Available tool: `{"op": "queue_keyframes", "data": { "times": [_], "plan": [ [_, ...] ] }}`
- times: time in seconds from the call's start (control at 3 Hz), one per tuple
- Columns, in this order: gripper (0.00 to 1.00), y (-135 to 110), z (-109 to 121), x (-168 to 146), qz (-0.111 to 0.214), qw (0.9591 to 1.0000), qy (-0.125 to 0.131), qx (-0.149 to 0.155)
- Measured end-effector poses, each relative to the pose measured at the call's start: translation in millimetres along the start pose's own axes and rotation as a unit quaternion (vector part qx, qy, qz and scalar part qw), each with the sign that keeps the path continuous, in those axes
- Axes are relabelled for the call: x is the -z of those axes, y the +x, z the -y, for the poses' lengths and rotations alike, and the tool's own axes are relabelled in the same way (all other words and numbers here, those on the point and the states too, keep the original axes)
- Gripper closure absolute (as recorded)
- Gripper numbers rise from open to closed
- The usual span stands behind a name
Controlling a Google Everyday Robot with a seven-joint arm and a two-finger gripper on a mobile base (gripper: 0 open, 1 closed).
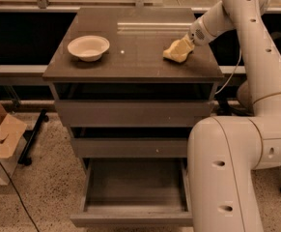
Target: Place sponge into bottom drawer
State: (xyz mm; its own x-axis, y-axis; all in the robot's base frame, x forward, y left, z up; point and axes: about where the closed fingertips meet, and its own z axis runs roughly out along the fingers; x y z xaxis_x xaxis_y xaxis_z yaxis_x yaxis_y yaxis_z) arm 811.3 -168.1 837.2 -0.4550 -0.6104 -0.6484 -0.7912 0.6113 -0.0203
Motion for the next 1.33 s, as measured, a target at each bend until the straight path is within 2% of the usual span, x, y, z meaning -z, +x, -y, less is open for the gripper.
{"op": "queue_keyframes", "data": {
  "times": [0.33, 0.67, 1.0, 1.33],
  "plan": [
    [0.96, -1, 0, 1, 0.0, 1.0, 0.0, 0.0],
    [1.0, -2, -3, 10, 0.001, 1.0, -0.002, 0.006],
    [1.0, -5, -18, 49, 0.006, 0.9994, -0.012, 0.031],
    [1.0, -10, -58, 117, 0.035, 0.9965, -0.04, 0.065]
  ]
}}
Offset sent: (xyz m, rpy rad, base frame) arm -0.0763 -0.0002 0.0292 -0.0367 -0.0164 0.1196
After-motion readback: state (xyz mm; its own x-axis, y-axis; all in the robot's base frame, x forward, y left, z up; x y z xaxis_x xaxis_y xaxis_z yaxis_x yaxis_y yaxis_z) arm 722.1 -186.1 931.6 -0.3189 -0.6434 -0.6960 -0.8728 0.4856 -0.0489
